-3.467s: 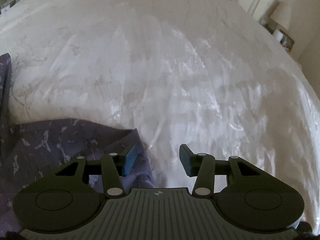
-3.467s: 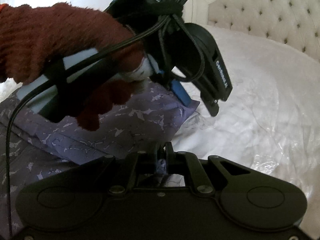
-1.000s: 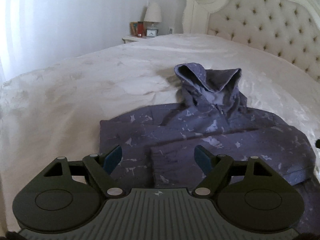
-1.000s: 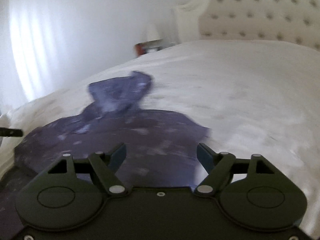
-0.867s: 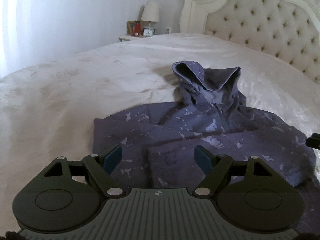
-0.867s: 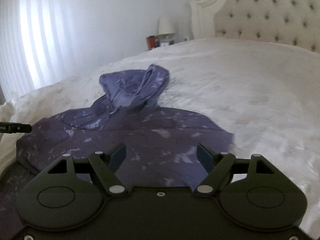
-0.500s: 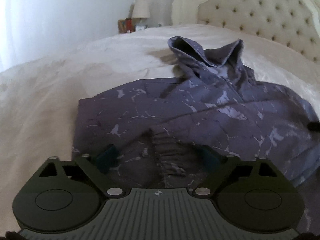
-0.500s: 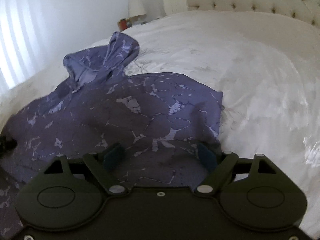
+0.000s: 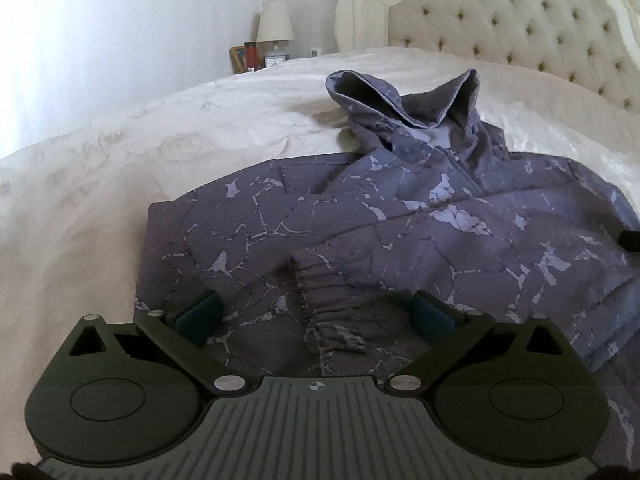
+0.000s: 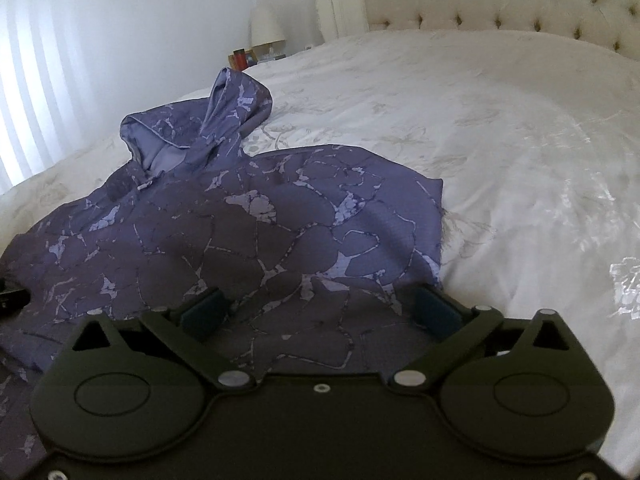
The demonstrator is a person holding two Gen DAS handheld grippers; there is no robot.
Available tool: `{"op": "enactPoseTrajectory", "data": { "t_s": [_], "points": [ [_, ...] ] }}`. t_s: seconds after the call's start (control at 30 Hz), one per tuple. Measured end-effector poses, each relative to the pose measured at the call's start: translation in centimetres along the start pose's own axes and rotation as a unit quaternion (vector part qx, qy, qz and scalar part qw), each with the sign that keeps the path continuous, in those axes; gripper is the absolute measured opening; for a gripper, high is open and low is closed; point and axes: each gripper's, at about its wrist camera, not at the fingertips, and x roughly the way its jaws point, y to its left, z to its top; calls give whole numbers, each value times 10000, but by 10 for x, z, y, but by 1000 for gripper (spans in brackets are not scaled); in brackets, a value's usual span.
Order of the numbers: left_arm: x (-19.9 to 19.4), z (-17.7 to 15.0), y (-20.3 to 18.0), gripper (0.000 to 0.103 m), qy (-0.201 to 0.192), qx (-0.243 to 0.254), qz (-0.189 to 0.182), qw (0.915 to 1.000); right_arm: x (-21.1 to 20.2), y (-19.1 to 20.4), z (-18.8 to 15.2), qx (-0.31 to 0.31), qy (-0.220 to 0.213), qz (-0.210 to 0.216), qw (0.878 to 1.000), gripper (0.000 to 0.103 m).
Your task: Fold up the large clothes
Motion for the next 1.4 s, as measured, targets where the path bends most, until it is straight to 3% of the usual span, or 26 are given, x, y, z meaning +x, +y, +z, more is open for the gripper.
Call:
{"op": "enactPoseTrajectory", "data": {
  "t_s": [0.13, 0.27, 0.3, 0.5, 0.7, 0.8, 0.97, 1.17, 1.3, 1.4],
  "points": [
    [1, 5, -1, 103, 146, 91, -2, 9999, -1, 2, 8, -82, 238, 22, 9997, 102],
    [-5, 21, 3, 100, 554, 156, -156, 9982, -13, 8, 25, 5, 454, 13, 9990, 102],
    [-10, 25, 4, 94, 595, 123, -202, 9979, -17, 10, 29, 37, 409, 112, 9991, 102],
    [-42, 60, 20, 93, 357, -188, -598, 9974, -20, 34, 69, -355, 260, 542, 9976, 102],
    [-15, 110, 28, 93, 93, -411, -660, 9969, 27, 64, 108, -725, 232, 605, 9953, 102],
    [16, 125, 26, 93, 99, -389, -540, 9977, 61, 77, 124, -909, 175, 449, 9947, 102],
    [64, 132, 25, 93, 315, -802, -624, 9943, 108, 90, 143, -945, 80, 218, 9953, 102],
    [95, 136, 14, 93, 308, -907, -675, 9931, 152, 99, 153, -1168, 426, 41, 9922, 102],
    [108, 149, 1, 93, 209, -651, -634, 9956, 157, 73, 160, -1254, 366, -361, 9908, 97],
    [120, 160, -10, 93, 59, -520, -599, 9968, 161, 36, 160, -985, 458, -957, 9895, 90]
  ]
}}
